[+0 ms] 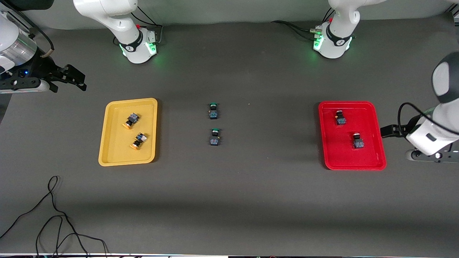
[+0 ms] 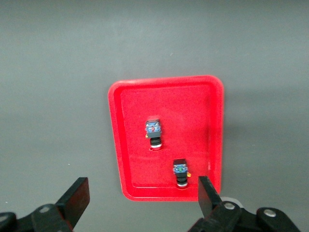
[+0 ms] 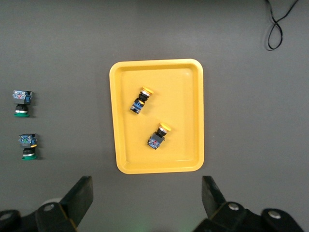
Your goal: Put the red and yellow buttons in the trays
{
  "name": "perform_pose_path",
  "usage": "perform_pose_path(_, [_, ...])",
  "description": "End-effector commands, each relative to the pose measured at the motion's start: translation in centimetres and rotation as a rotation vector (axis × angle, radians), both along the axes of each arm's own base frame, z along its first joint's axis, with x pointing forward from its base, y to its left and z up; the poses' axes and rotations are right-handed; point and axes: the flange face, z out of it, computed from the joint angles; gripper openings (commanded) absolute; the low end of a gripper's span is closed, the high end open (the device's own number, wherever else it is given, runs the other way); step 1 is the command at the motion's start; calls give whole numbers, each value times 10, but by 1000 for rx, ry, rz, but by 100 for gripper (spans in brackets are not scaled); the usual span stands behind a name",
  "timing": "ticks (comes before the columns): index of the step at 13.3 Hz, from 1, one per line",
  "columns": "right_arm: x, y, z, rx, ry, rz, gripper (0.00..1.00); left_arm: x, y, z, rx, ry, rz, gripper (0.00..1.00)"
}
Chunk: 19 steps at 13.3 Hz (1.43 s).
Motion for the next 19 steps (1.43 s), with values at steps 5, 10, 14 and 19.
perform_pose_path(5, [5,0,7,6,-1,0,100,-45,-11,48,-6,-93,1,100])
perform_pose_path(10, [38,-3,-14,62,33,-35,100,-88,-14,55,-9,-166,4,100])
perform_pose_path(14, [66,1,-25,54,45,-34,100,-83,-17,77,-5,-137,1,100])
perform_pose_path(19, [65,8,-7,53,18,-54,100,-82,-13,73,-8,-112,20,100])
